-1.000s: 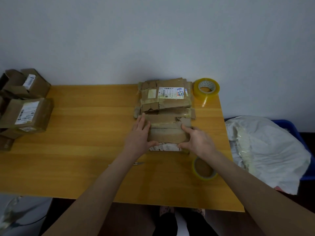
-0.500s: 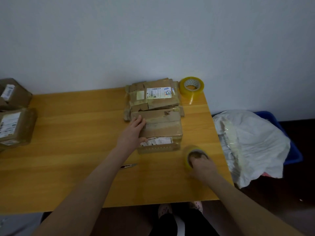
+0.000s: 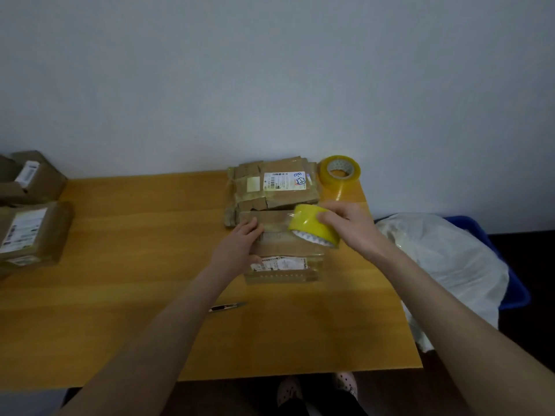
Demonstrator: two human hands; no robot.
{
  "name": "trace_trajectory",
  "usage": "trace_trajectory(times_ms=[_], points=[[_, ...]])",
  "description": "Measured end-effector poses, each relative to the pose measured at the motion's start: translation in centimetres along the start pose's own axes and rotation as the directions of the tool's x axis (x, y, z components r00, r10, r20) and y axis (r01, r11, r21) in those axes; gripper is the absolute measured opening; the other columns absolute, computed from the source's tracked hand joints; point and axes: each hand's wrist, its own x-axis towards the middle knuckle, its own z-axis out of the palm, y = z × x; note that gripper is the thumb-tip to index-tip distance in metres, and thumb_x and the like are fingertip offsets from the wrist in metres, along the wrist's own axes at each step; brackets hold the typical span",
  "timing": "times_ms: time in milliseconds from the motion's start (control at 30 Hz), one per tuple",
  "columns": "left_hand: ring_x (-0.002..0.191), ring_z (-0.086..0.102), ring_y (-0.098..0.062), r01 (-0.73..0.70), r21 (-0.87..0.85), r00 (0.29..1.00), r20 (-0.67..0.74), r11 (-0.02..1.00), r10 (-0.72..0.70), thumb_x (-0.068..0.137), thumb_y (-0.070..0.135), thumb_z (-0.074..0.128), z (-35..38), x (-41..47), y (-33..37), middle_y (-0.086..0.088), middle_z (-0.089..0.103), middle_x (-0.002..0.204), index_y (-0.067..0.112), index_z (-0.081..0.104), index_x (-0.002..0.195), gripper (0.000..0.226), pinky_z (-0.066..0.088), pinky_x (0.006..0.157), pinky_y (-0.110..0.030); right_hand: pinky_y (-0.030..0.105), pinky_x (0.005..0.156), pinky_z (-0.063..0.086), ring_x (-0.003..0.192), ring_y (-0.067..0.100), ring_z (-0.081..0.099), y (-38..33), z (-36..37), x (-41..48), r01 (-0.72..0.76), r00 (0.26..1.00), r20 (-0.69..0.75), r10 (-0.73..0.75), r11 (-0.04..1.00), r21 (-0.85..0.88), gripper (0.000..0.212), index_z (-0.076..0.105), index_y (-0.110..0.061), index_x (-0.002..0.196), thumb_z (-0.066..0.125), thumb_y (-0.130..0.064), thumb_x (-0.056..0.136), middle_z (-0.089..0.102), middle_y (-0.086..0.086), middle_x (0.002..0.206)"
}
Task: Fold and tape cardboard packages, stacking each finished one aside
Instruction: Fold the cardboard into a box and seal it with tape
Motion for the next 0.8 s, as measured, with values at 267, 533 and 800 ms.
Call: trace_trajectory(times_ms=[267, 533, 800], points=[[0.14, 0.021, -0.022, 0.035, -0.041, 0.998, -0.048, 0.999, -0.037, 0.078, 0.037, 0.074, -0.4, 0.1, -0.5, 0.006, 0.026, 0.154, 0.022, 0.033, 0.147, 0.081, 0.027, 0.11, -0.035, 0.027, 0.08, 0.045, 0.101, 0.013, 0.055, -1.2, 5.3, 5.4, 0.151, 0.973, 0.208, -0.097, 0.953, -0.263, 0.024, 0.056, -0.023, 0.122, 0.048, -0.027, 0.1, 0.057, -0.003, 0.122], [0.119, 0.049, -0.014, 0.053, -0.76, 0.999, 0.033, 0.648, -0.042, 0.082, 0.026, 0.063, -1.4, -0.9, -0.4, 0.004, 0.046, 0.136, 0.024, 0.047, 0.137, 0.057, 0.047, 0.09, -0.026, 0.035, 0.096, 0.045, 0.117, 0.018, 0.049, -1.4, 5.3, 6.6, 0.239, 0.927, 0.361, -0.104, 0.904, -0.354, 0.057, 0.046, -0.024, 0.138, 0.067, -0.035, 0.087, 0.051, 0.0, 0.137], [0.063, 0.058, -0.01, 0.064, -0.947, 0.778, -0.151, 0.316, -0.609, 0.087, 0.022, 0.068, -2.0, -0.5, 1.7, 0.003, 0.062, 0.061, 0.019, 0.067, 0.067, 0.021, 0.048, 0.065, -0.029, 0.039, 0.087, 0.052, 0.102, 0.021, 0.056, -1.9, 5.7, 7.5, 0.174, 0.929, 0.37, 0.017, 0.862, -0.477, 0.071, 0.039, -0.02, 0.136, 0.074, -0.044, 0.079, 0.056, 0.002, 0.124]])
